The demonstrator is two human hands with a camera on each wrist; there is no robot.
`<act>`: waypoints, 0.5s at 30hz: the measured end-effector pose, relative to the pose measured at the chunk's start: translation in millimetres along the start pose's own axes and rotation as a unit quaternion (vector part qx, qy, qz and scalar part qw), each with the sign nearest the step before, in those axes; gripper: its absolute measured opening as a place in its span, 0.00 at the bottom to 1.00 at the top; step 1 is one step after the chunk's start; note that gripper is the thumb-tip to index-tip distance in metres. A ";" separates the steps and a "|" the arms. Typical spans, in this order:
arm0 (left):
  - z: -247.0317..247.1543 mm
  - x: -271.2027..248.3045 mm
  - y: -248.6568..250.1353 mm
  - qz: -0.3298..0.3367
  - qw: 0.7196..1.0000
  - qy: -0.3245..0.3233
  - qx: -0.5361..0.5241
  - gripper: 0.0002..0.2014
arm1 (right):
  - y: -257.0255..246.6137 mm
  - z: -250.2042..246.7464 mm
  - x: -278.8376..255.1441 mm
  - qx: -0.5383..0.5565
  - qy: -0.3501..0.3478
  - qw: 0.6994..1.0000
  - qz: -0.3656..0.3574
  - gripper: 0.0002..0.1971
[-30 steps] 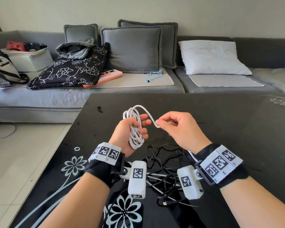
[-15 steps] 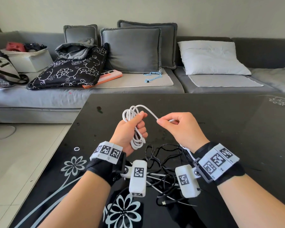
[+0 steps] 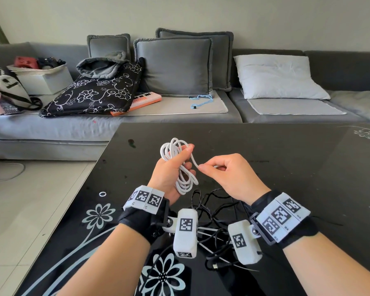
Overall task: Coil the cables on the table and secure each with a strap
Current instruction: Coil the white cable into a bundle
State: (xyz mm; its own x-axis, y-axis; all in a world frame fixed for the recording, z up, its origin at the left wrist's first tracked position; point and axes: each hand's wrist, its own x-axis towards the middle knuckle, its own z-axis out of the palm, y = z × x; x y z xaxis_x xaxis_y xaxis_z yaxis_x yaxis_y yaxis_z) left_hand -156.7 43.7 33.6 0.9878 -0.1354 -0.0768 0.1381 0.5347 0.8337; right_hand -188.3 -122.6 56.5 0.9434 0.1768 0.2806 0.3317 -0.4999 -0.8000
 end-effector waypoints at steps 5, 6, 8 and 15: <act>0.9 -2.6 0.0 -0.018 1.000 -0.016 -0.004 0.08 | -0.6 4.3 -2.2 0.015 -0.016 1.000 0.000 0.10; 1.6 -2.9 0.1 -0.019 0.999 -0.021 -0.014 0.08 | 0.2 5.0 -2.4 0.019 -0.016 1.000 -0.002 0.10; 4.0 -3.2 0.8 -0.020 0.998 -0.033 -0.050 0.06 | 0.5 5.4 -2.4 0.025 -0.014 1.000 -0.007 0.09; 7.7 -5.5 11.1 0.003 0.995 -0.026 -0.101 0.12 | -0.8 3.6 -3.8 0.007 -0.032 0.999 -0.013 0.13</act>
State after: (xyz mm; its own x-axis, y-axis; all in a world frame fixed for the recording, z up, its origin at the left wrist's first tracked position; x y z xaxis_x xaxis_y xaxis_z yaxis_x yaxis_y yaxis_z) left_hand -161.2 43.9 47.5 0.9842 -0.1725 -0.0397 0.1497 0.6919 0.7063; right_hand -192.1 -119.8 54.2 0.9321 0.2431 0.2683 0.3562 -0.4827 -0.8001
